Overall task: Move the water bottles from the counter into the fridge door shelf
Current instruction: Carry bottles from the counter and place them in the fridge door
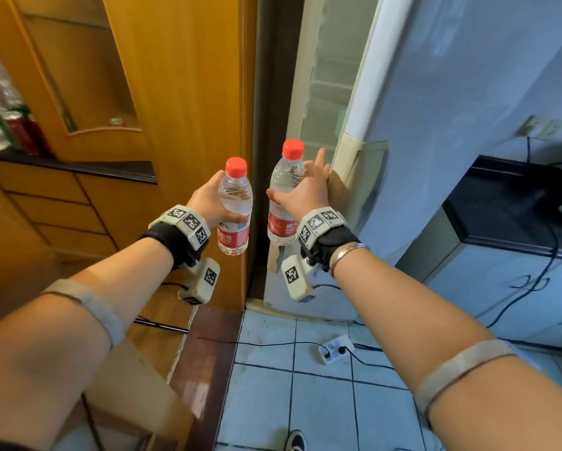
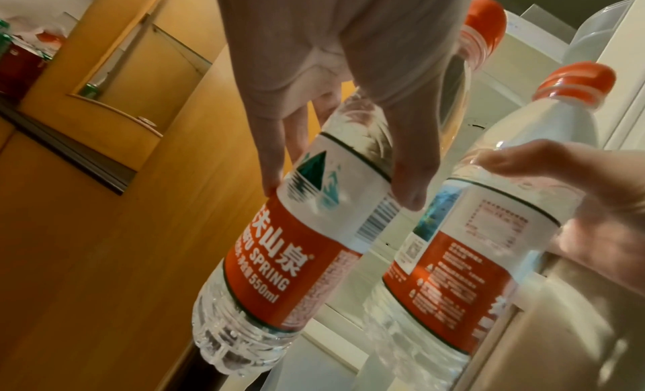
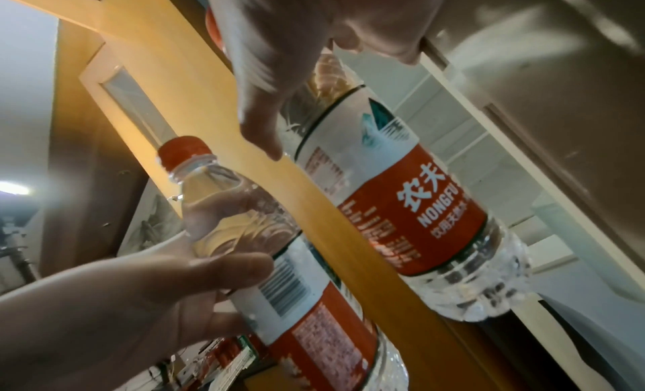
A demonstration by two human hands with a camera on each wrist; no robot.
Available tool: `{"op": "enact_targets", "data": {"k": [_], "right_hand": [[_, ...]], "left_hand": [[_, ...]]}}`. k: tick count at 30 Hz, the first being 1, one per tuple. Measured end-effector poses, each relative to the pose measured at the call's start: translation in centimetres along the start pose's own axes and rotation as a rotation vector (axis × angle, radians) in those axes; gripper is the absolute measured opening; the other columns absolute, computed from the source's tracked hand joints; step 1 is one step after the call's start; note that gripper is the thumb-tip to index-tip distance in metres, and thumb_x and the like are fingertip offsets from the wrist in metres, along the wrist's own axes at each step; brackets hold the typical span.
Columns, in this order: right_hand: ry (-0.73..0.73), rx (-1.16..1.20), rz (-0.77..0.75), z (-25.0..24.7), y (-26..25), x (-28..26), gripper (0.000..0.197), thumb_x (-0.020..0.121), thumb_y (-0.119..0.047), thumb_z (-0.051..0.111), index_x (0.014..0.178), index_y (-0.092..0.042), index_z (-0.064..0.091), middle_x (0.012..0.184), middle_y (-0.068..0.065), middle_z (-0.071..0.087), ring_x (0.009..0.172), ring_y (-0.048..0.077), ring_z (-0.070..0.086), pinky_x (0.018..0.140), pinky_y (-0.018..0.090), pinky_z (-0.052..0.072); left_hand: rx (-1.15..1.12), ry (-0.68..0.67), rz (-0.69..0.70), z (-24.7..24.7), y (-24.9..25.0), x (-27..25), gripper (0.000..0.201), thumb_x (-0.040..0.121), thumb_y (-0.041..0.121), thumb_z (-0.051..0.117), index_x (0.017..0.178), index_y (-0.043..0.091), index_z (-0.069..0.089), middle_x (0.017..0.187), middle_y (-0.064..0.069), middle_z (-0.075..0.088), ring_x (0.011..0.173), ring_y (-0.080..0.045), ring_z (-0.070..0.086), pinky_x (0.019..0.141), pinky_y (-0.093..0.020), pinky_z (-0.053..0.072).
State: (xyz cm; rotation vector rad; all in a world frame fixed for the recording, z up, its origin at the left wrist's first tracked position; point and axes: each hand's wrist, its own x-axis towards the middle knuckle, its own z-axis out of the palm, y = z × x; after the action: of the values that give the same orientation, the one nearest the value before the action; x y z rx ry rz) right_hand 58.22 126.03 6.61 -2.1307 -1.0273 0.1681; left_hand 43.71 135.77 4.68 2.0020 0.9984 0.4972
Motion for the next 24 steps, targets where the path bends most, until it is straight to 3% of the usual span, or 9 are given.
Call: {"op": "enact_targets", "data": {"k": [4,7,10,12,15,19,24], "right_hand": [[0.042,-0.059,0.021,-1.3,0.8,-1.9,0.073,0.069,-0.039,0.077,0.127,-0.014,0.041,0.159,0.005,-0.001,0.146,0.029,0.002,0.118,0.039,0.011],[0.122,-0.010,0.070,-2.7,1.8,-3.3,0.082,0.065,-0.038,0.079,0.131,-0.009,0.040,0.156,0.007,0.015,0.142,0.027,0.022,0.116,0.039,0.024],[0.219,0.078,0.112,-4.4,2.9,-5.1,0.071,0.061,-0.033,0.080,0.118,-0.007,0.047,0.126,0.012,0.052,0.113,0.027,0.056,0.098,0.035,0.046],[0.256,0.048,0.142,-6.0,3.9,-6.7,0.049,0.063,-0.028,0.079,0.097,-0.012,0.049,0.106,0.011,0.062,0.095,0.028,0.063,0.083,0.031,0.050],[0.306,0.005,0.198,-8.2,5.2,-8.9,0.049,0.064,-0.030,0.079,0.100,-0.012,0.050,0.098,0.006,0.065,0.086,0.024,0.063,0.073,0.026,0.046],[0.340,-0.012,0.279,-11.0,7.1,-10.9,0.054,0.066,-0.032,0.079,0.106,-0.013,0.049,0.104,0.004,0.063,0.087,0.019,0.059,0.075,0.024,0.042],[0.390,0.015,0.341,-13.7,9.7,-13.0,0.051,0.067,-0.032,0.079,0.105,-0.015,0.049,0.106,0.004,0.067,0.094,0.023,0.066,0.084,0.031,0.052]], "left_hand": [[-0.020,-0.034,0.020,1.0,0.9,-0.5,0.078,0.061,0.010,0.082,0.126,0.022,0.042,0.124,-0.006,0.059,0.117,-0.027,0.054,0.099,-0.047,0.044],[-0.037,-0.080,0.041,2.2,1.9,-1.0,0.078,0.061,0.008,0.081,0.127,0.022,0.041,0.125,-0.007,0.058,0.119,-0.029,0.053,0.099,-0.049,0.043],[-0.030,-0.128,0.067,3.5,2.7,-1.3,0.080,0.062,0.009,0.081,0.130,0.021,0.039,0.128,-0.008,0.056,0.122,-0.030,0.051,0.100,-0.051,0.043],[-0.030,-0.168,0.102,4.9,3.6,-1.5,0.078,0.063,0.009,0.080,0.129,0.019,0.039,0.128,-0.009,0.056,0.122,-0.030,0.051,0.100,-0.049,0.043],[-0.037,-0.232,0.145,7.1,4.8,-1.8,0.076,0.063,0.011,0.081,0.127,0.019,0.040,0.125,-0.009,0.058,0.119,-0.029,0.053,0.100,-0.049,0.044],[-0.050,-0.314,0.197,10.2,6.1,-1.9,0.088,0.056,0.017,0.084,0.130,0.021,0.038,0.122,-0.007,0.060,0.115,-0.028,0.057,0.098,-0.052,0.045],[-0.075,-0.407,0.258,13.5,8.2,-1.7,0.091,0.057,0.010,0.084,0.134,0.016,0.036,0.123,-0.010,0.059,0.112,-0.027,0.057,0.096,-0.043,0.047]]}}
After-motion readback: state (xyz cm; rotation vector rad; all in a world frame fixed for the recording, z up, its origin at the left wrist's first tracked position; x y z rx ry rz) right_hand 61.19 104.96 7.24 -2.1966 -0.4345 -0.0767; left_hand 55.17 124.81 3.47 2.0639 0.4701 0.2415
